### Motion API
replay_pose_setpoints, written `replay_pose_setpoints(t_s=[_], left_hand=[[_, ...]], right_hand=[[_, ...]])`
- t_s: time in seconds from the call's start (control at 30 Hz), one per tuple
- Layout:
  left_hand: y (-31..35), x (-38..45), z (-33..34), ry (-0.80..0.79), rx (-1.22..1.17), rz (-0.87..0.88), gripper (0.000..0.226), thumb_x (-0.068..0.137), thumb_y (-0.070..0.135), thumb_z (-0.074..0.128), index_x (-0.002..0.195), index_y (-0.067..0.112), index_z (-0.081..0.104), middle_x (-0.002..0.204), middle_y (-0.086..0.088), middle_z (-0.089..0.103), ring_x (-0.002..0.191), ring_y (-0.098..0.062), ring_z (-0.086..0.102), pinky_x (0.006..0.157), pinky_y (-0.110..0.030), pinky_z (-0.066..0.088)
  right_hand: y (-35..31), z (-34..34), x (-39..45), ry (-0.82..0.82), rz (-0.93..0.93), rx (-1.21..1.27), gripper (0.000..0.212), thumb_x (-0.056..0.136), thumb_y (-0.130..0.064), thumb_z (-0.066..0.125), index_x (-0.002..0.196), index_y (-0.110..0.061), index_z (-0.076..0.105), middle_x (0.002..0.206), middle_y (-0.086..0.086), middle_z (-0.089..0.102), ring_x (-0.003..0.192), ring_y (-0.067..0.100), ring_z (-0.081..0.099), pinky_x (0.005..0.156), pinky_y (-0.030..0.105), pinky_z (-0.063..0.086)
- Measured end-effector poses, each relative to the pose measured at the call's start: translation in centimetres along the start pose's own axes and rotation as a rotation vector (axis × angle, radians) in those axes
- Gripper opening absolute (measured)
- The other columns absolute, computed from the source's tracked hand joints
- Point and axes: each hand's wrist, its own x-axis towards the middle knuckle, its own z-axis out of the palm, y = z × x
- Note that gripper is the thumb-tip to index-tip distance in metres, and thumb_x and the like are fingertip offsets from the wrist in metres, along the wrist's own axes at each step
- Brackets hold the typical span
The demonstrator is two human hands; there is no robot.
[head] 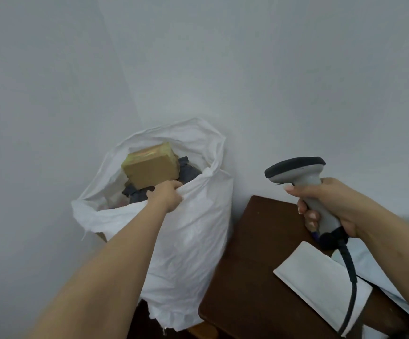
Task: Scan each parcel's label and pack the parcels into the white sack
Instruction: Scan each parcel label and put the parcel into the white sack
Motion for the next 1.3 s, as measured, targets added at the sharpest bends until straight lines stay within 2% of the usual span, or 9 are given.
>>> replay_pose_setpoints(t_s=[0.07, 0.17, 0.33, 0.43, 0.63, 0.93, 1.03, 1.17, 1.3], left_hand=[[1.0, -0.6, -0.4, -0.160, -0.101, 0.164, 0.022, 0.087, 0.014, 0.065, 0.099, 0.032, 0.071, 0.102, -0.002, 0.071, 0.099, -0.020, 0.062, 0.096, -0.046, 0.048], [3.0, -1.0, -1.1, -0.371, -0.029, 0.261, 0.026, 0.084, 0.021, 0.072, 0.110, 0.025, 0.074, 0.107, -0.004, 0.072, 0.098, -0.018, 0.065, 0.093, -0.037, 0.049], [6.8, -0.6, -0.3, 0.074, -0.023, 0.249, 0.075, 0.078, 0.052, 0.073, 0.140, 0.017, 0.049, 0.138, -0.005, 0.054, 0.126, -0.023, 0.051, 0.102, -0.037, 0.044], [11.6, -1.1, 2.4, 0.132, -0.126, 0.368, 0.072, 0.079, 0.047, 0.074, 0.139, 0.017, 0.049, 0.139, -0.009, 0.047, 0.129, -0.024, 0.046, 0.106, -0.035, 0.038], [23.6, -3.3, 11.1, -0.070, -0.174, 0.587, 0.063, 0.082, 0.043, 0.073, 0.137, 0.020, 0.052, 0.134, -0.008, 0.048, 0.127, -0.022, 0.047, 0.105, -0.033, 0.036], [43.0, -12.4, 24.1, -0.356, -0.154, 0.898, 0.062, 0.086, 0.040, 0.069, 0.140, 0.018, 0.048, 0.137, -0.008, 0.048, 0.129, -0.022, 0.045, 0.106, -0.032, 0.035], [49.1, -15.0, 28.4, -0.418, -0.125, 0.929, 0.062, 0.086, 0.040, 0.070, 0.140, 0.018, 0.048, 0.135, -0.009, 0.049, 0.127, -0.023, 0.046, 0.104, -0.030, 0.035], [56.6, -18.0, 33.8, -0.498, -0.049, 0.920, 0.064, 0.086, 0.039, 0.070, 0.141, 0.017, 0.046, 0.135, -0.010, 0.049, 0.126, -0.025, 0.049, 0.106, -0.034, 0.038], [62.2, -19.3, 39.2, -0.554, 0.005, 0.888, 0.069, 0.084, 0.044, 0.069, 0.144, 0.019, 0.044, 0.142, -0.009, 0.046, 0.133, -0.024, 0.044, 0.110, -0.038, 0.037]], right_hand=[[0.1, -0.3, 0.0, 0.006, 0.006, 0.014, 0.025, 0.087, -0.021, 0.072, 0.092, -0.005, 0.054, 0.055, 0.010, 0.051, 0.039, 0.016, 0.038, 0.049, 0.027, 0.037], [0.0, -0.8, -0.4, 0.028, -0.003, 0.013, 0.023, 0.088, -0.021, 0.071, 0.089, -0.004, 0.055, 0.051, 0.008, 0.050, 0.037, 0.015, 0.039, 0.046, 0.026, 0.039], [0.5, -3.0, -1.8, 0.086, 0.024, 0.130, 0.026, 0.088, -0.022, 0.070, 0.101, -0.004, 0.055, 0.056, 0.008, 0.052, 0.037, 0.013, 0.040, 0.037, 0.023, 0.039], [1.8, -5.5, -3.1, 0.126, 0.102, 0.284, 0.028, 0.088, -0.026, 0.069, 0.100, -0.007, 0.052, 0.058, 0.008, 0.052, 0.036, 0.012, 0.041, 0.037, 0.021, 0.041], [5.9, -13.3, -8.1, 0.265, 0.188, 0.341, 0.023, 0.090, -0.023, 0.067, 0.096, -0.004, 0.055, 0.064, 0.013, 0.057, 0.039, 0.013, 0.047, 0.037, 0.021, 0.044], [11.8, -31.2, -16.3, 0.553, 0.307, 0.250, 0.015, 0.095, -0.008, 0.060, 0.104, 0.004, 0.058, 0.067, 0.016, 0.065, 0.053, 0.022, 0.061, 0.042, 0.028, 0.050], [13.2, -37.9, -18.0, 0.607, 0.341, 0.256, 0.013, 0.094, -0.007, 0.060, 0.103, 0.002, 0.058, 0.067, 0.014, 0.064, 0.053, 0.023, 0.062, 0.045, 0.030, 0.051], [14.6, -46.4, -19.3, 0.692, 0.349, 0.241, 0.005, 0.091, -0.002, 0.062, 0.089, 0.000, 0.057, 0.057, 0.008, 0.055, 0.041, 0.014, 0.047, 0.037, 0.023, 0.044], [15.7, -54.0, -19.0, 0.773, 0.334, 0.260, 0.008, 0.090, -0.004, 0.066, 0.087, 0.000, 0.059, 0.060, 0.010, 0.057, 0.042, 0.014, 0.042, 0.035, 0.019, 0.041]])
